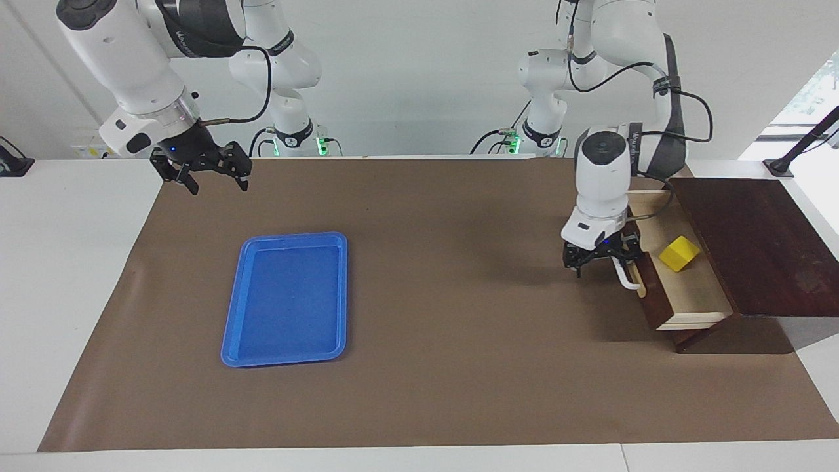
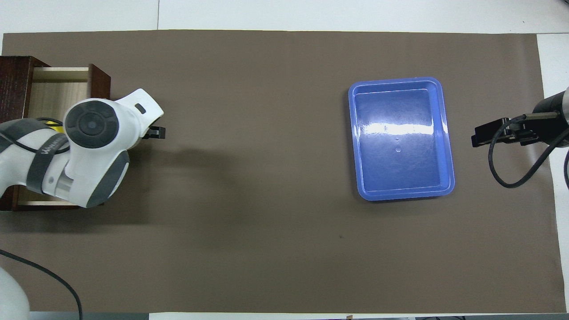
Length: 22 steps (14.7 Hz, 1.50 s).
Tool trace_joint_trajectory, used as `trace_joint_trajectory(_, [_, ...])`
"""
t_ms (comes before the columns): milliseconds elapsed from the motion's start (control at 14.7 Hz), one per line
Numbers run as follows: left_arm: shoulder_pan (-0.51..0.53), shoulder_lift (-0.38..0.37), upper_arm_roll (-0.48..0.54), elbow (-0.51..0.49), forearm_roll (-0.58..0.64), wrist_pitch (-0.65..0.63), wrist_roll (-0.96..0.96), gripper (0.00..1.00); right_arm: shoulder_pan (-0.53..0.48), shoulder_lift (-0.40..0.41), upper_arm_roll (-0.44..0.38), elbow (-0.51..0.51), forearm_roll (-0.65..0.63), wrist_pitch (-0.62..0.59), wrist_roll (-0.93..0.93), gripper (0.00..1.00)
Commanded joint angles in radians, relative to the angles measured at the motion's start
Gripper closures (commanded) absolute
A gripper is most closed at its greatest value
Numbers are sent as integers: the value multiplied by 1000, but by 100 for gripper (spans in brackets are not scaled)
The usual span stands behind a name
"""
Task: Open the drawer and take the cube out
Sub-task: 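Grasp the yellow cube in the drawer with the left gripper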
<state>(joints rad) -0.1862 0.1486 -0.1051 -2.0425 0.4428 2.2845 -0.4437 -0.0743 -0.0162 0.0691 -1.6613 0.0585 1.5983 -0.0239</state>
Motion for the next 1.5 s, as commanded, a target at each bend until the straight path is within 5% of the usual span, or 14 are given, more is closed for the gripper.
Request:
trace_joint_trajectory(0, [-65,19,7,10,-74,6,-79,0,-10,-11,6,-11,12,15,-19,0])
trace_joint_trajectory(273, [-59,22,5,48,-88,-38,-79,0,-13,-11,6,-11,1,17,-24,0])
trace_joint_trajectory(545, [-52,101,8,394,-208,-366,-79,0,-13,-13,6,-17,0,19,-16,0])
trace_joint_trajectory(682, [-1,106,16,475,-263,-440,-78,0,-13,-13,6,-17,0,18,-19,0])
trace_joint_trajectory(1023, [243,66,15,438,-403,-424,-56,0,-9,-14,8,-20,-32,20,-34,0])
trace_joint_trajectory(1432, [297,-47,16,155,-421,-208,-61,0,-18,-22,9,-31,-14,22,-53,0])
